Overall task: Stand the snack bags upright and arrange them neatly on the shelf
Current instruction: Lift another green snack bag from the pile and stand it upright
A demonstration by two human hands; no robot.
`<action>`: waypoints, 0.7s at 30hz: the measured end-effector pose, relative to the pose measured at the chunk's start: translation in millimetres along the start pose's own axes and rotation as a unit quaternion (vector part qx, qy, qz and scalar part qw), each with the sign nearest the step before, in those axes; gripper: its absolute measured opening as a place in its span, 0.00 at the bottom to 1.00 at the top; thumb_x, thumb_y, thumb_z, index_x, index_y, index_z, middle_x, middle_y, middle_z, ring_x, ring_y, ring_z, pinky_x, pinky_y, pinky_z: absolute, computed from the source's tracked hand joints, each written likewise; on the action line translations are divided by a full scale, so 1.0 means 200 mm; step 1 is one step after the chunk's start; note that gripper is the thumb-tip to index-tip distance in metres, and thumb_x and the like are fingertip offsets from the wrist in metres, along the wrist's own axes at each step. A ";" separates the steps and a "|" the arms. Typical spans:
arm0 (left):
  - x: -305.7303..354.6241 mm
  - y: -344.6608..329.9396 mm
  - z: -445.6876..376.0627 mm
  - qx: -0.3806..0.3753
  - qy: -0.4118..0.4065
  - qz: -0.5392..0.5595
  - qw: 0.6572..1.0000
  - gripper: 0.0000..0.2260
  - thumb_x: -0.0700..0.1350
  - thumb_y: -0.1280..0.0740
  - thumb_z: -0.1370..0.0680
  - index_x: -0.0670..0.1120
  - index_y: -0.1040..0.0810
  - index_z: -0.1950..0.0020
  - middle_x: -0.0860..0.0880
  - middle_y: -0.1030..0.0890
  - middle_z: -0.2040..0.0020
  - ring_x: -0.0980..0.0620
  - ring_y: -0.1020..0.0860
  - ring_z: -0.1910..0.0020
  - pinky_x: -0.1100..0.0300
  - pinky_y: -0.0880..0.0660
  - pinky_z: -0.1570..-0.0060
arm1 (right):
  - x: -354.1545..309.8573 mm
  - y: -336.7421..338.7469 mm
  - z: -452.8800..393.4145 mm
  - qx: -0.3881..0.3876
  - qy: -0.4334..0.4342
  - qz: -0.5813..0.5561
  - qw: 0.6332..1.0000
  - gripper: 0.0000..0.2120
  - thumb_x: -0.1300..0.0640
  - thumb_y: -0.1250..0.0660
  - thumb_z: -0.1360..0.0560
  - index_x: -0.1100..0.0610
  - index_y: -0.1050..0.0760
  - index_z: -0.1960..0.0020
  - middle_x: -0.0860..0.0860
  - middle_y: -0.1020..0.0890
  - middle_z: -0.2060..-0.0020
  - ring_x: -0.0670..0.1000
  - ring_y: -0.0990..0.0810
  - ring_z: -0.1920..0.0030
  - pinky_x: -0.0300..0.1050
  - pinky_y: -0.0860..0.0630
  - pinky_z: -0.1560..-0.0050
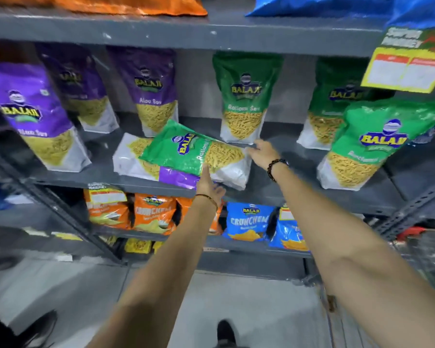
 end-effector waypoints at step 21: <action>0.17 0.02 0.00 -0.081 -0.001 -0.196 0.977 0.28 0.61 0.51 0.22 0.42 0.28 0.37 0.43 0.23 0.38 0.41 0.23 0.40 0.49 0.25 0.47 | 0.16 -0.15 -0.07 -0.191 -0.071 -0.259 0.944 0.13 0.51 0.32 0.27 0.59 0.22 0.48 0.58 0.19 0.42 0.54 0.21 0.46 0.50 0.26 0.37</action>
Point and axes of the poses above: each hand's wrist, its own z-axis away from the middle knuckle, its own y-axis out of the back of the hand, x = y × z, the point moved 10 cm from there along -z, towards the middle knuckle
